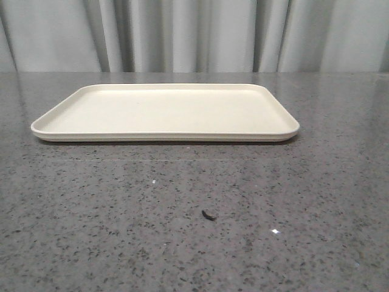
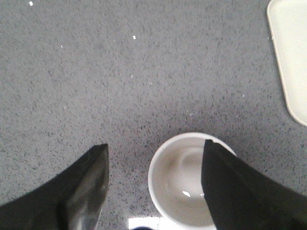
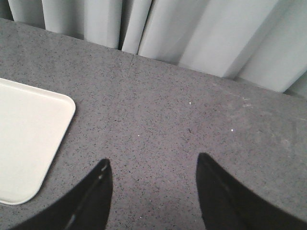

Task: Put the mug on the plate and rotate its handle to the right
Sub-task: 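Lower the left gripper onto the mug rim and close on it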

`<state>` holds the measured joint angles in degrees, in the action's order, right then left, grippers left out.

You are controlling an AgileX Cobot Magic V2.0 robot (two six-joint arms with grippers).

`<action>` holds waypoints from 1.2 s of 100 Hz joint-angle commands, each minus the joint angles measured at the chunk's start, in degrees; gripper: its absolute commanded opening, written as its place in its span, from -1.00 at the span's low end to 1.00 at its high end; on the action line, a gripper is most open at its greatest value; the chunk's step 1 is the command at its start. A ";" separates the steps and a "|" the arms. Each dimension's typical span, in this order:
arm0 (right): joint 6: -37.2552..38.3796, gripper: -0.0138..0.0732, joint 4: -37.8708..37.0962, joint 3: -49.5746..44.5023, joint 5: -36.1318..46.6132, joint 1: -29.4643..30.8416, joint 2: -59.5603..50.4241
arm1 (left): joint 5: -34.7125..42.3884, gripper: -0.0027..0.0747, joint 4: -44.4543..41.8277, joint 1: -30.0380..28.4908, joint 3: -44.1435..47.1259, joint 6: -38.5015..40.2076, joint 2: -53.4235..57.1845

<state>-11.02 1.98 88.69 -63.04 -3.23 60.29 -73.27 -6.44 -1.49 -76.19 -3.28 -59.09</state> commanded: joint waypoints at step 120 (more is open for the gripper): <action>-0.72 0.24 -0.02 1.67 3.55 -0.32 -0.40 | 0.90 0.16 -3.79 0.07 9.43 0.17 -12.26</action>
<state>-11.14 1.98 88.69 -63.04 -3.23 60.29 -71.51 -9.91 -1.49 -65.33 -3.28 -71.72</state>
